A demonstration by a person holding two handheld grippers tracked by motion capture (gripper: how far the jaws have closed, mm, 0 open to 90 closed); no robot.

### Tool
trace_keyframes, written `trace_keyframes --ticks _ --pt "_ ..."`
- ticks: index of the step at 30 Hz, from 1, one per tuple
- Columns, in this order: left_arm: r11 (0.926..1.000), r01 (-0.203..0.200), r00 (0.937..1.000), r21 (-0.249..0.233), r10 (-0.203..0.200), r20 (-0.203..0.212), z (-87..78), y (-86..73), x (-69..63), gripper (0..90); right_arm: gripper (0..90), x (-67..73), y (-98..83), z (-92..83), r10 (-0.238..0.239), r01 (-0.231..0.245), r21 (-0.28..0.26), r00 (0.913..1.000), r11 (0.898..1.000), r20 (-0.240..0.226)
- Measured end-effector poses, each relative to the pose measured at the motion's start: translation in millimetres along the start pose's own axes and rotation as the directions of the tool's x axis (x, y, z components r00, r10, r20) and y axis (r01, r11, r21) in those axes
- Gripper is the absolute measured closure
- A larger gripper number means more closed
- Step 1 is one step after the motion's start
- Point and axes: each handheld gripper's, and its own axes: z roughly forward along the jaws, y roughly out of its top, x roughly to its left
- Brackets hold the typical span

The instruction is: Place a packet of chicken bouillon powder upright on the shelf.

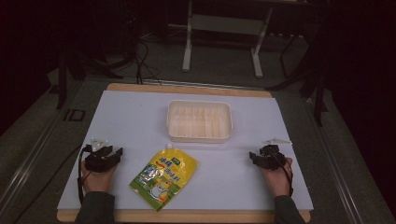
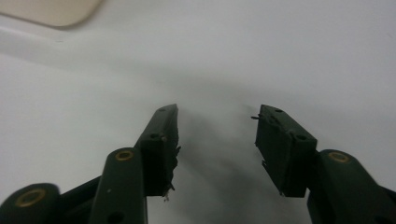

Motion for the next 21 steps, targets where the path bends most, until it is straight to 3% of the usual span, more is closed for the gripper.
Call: trace_keyframes --ticks 4,7,8,13,15,21 --pt "0.9997 -0.014 0.9998 -0.02 0.015 0.017 -1.5 -0.3 -1.0 54.1 47.9 10.6 3.2 -1.0 -0.03 0.03 0.001 0.9991 1.0 -0.031" --pt "0.9988 -0.025 0.9992 -0.043 0.026 0.031 -3.4 -1.3 -2.0 54.0 46.9 27.2 6.7 -1.9 -0.088 0.089 0.018 0.9932 0.996 -0.077" --pt "0.9986 -0.026 0.9991 -0.046 0.027 0.031 -3.6 -1.5 -2.5 54.0 46.9 27.2 6.7 -1.9 -0.088 0.089 0.018 0.9932 0.996 -0.077" --pt "0.9983 -0.04 0.9984 -0.043 0.042 0.037 -2.7 -1.4 -3.7 53.7 46.0 44.3 9.9 -1.1 -0.098 0.102 0.017 0.982 0.995 -0.162" --pt "0.9979 -0.048 0.9981 -0.043 0.05 0.036 -2.8 -1.4 -4.4 53.9 44.9 53.9 10.8 0.9 -0.117 0.124 0.022 0.9745 0.992 -0.191" --pt "0.9965 -0.073 0.9967 -0.042 0.074 0.033 -3.0 -1.8 -6.3 54.4 43.3 67.3 13.2 1.8 -0.133 0.142 0.021 0.9645 0.99 -0.228"
